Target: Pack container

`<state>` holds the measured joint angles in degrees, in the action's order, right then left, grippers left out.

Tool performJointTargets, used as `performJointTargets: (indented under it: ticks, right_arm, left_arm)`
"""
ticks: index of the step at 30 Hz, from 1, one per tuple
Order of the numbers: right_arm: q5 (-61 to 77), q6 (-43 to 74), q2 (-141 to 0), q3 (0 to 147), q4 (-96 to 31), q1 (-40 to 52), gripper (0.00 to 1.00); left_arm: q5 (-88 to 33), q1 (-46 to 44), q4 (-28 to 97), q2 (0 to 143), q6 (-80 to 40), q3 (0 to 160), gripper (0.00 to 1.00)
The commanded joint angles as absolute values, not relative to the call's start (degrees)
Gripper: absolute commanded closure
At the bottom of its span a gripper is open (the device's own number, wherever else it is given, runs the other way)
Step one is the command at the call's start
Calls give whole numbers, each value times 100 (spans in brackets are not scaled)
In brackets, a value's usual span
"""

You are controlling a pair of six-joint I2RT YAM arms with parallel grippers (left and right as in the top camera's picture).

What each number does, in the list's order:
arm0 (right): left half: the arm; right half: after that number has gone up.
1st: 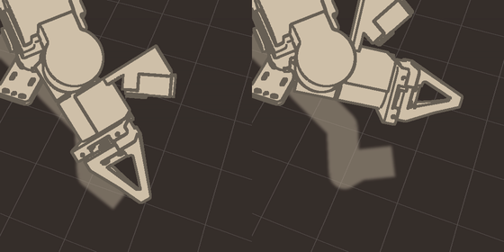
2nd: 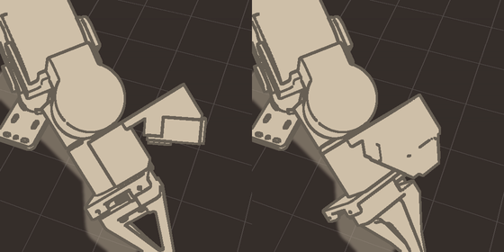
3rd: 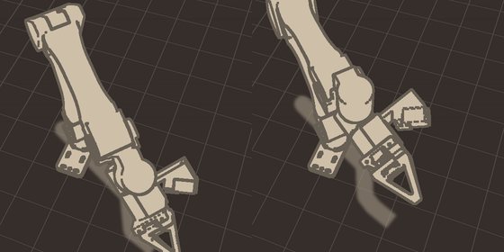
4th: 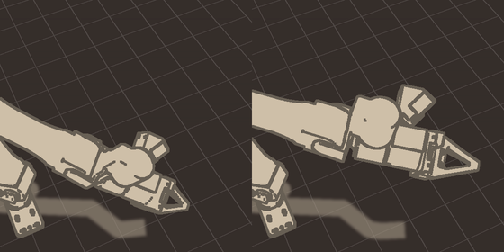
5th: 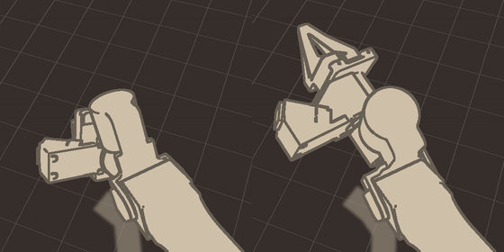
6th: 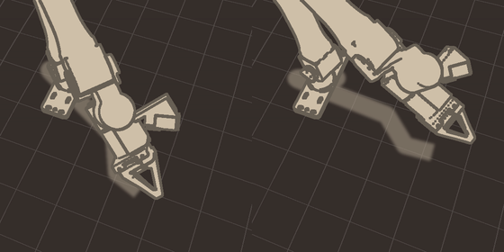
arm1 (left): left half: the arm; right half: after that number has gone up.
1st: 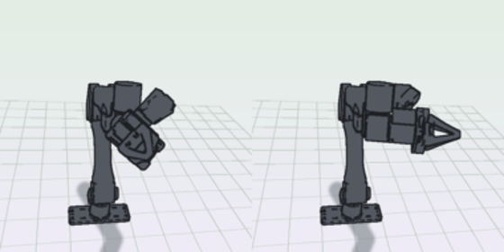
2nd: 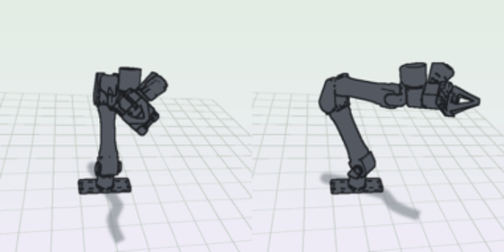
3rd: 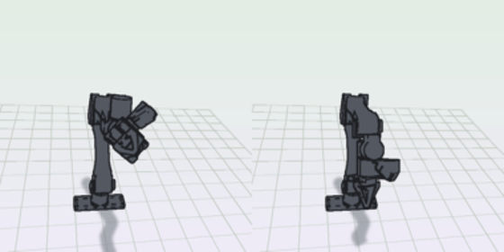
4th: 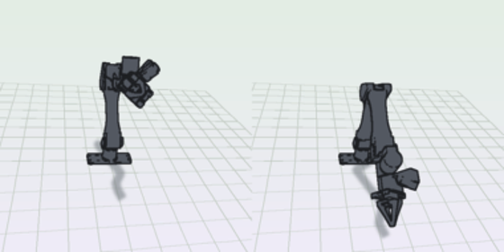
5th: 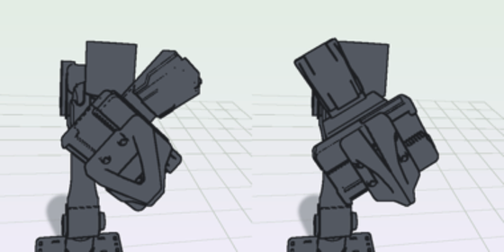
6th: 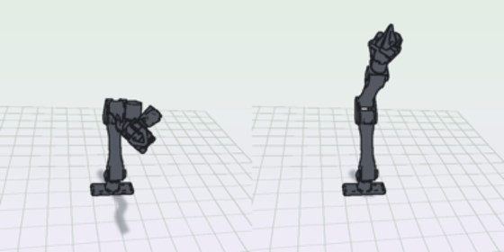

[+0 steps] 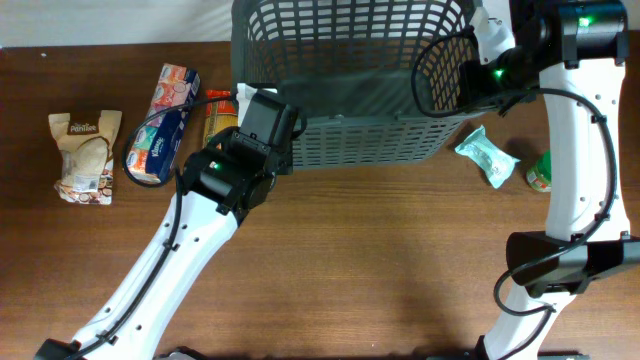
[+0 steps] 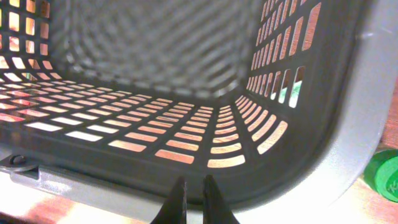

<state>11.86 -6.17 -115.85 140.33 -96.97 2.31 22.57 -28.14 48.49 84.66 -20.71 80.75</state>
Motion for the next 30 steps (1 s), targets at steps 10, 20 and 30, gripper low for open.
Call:
performJointTargets:
  ticks: [10,20,30]
  right_arm:
    - [1153,-548,-11426,14005,-9734,263,96]
    - [1153,-548,-11426,14005,-9734,274,96]
    - [1122,-548,-11424,14005,-9734,419,96]
  left_arm:
    - [2338,-2766,4737,8508,-1957,8191,98]
    - [2342,-2729,4731,8508,-1916,8191,98]
    - [2342,-2718,4703,8508,-1820,8191,98]
